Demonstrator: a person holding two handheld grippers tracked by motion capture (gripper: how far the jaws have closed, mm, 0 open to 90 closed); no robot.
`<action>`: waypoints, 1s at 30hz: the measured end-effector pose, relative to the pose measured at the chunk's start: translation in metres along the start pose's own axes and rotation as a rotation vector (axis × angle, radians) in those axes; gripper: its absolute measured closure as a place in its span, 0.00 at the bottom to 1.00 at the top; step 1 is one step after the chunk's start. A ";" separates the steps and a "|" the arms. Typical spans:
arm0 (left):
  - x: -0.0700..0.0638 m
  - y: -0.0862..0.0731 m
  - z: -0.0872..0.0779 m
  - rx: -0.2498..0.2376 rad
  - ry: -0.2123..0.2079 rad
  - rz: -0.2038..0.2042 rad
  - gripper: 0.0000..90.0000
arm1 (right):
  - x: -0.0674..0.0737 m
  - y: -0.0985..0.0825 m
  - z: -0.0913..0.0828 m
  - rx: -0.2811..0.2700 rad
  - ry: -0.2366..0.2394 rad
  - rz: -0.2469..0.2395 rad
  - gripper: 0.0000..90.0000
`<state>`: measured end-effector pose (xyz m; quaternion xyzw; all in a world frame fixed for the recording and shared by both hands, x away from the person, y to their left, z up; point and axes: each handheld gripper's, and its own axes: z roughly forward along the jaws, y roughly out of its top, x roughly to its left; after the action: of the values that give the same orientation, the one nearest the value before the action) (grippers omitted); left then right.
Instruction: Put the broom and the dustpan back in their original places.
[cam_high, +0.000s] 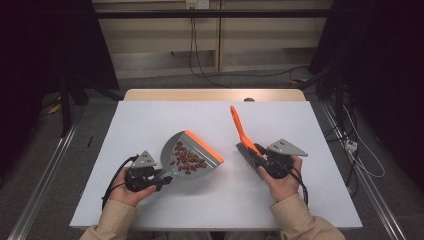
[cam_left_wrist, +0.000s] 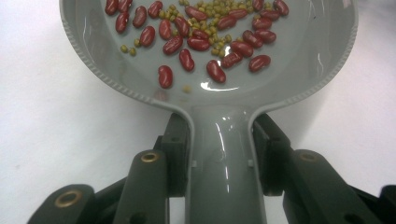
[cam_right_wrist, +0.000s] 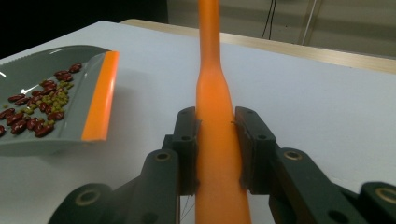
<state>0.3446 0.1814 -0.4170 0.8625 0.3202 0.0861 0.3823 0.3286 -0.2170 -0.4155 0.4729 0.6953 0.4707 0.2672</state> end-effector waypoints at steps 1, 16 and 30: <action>0.002 0.000 -0.001 0.002 0.008 0.004 0.70 | -0.002 0.000 -0.001 0.002 -0.003 0.005 0.79; 0.021 -0.006 -0.005 -0.019 0.093 -0.087 0.70 | -0.028 -0.002 -0.014 -0.006 -0.069 0.028 0.79; 0.035 -0.012 -0.004 -0.019 0.155 -0.144 0.70 | -0.048 -0.004 -0.021 -0.003 -0.124 0.033 0.79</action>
<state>0.3641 0.2114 -0.4261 0.8243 0.4092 0.1281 0.3698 0.3298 -0.2697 -0.4139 0.5120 0.6690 0.4458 0.3025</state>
